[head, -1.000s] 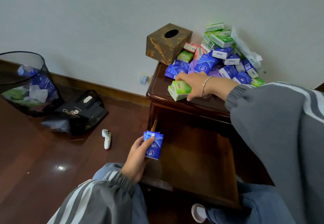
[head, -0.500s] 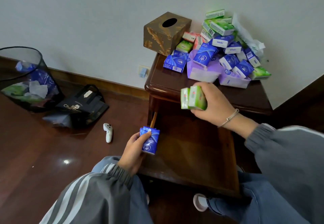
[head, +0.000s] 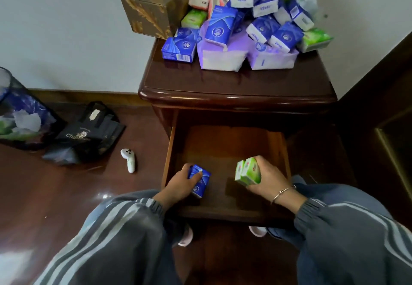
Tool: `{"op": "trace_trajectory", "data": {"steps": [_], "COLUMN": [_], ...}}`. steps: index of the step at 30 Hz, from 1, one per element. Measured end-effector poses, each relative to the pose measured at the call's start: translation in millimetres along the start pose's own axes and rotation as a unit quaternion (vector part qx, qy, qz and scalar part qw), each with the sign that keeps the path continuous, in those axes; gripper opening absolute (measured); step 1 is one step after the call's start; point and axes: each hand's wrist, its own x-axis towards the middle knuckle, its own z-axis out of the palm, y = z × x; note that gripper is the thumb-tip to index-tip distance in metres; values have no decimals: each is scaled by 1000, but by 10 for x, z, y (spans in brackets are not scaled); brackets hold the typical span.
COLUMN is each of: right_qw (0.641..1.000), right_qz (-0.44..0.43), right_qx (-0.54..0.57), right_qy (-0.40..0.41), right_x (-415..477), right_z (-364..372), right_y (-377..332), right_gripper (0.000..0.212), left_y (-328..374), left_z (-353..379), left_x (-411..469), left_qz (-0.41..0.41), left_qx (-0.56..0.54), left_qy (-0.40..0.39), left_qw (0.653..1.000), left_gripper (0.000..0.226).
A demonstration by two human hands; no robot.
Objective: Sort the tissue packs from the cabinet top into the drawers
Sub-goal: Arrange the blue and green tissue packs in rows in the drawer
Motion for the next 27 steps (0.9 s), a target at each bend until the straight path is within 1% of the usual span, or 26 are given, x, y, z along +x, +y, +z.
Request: {"op": "trace_trajectory", "data": {"steps": [3,6,7,8,10,11,13,14,15,17,18,21,23,25,27], "right_qw": [1000,1000,1000,1000,1000,999,999,999,999,999,999,998,998,998,998], "right_qz": [4,-2,-8,-16,-30,-35,-40,-41,-40,-36,-33,-30,-29,-28,-25], "right_qx": [5,1,0,-2,-5,-7,-8,-10,-12,-18,-22,-31,-33,-36,-41], "right_qy": [6,1,-1,-3,-1,2,6,3,-2,-17,-24,-35,-38,-41,-47], "right_x": [85,128,138,148,163,169,177,177,171,158,152,145,147,144,140], "right_z": [-10,-26,-30,-35,-45,-51,-59,-59,-58,-52,-46,-23,-4,16,34], "right_y": [65,105,107,103,69,48,14,1,-5,0,10,23,22,28,41], "right_gripper": [65,64,64,64,64,64,64,64,64,64,65,65,65,65,65], "left_y": [-116,-261,-295,-324,-350,-332,-282,-263,-244,-208,-198,-169,-129,-101,-109], "left_z": [107,170,178,182,166,151,126,118,105,62,44,18,3,-8,-3], "left_x": [239,374,385,382,354,342,344,360,364,346,329,285,277,277,259], "left_qz": [-33,-39,-24,0,64,97,163,185,186,155,144,136,132,124,114], "left_qx": [90,182,227,288,386,419,477,496,505,498,503,568,586,574,554], "left_qy": [-18,-33,-28,-7,61,77,52,30,10,-3,3,8,1,-17,-31], "left_qw": [995,982,973,958,918,900,862,848,843,853,852,811,800,809,824], "left_gripper": [67,65,63,63,65,68,67,62,56,46,42,32,31,35,47]}}
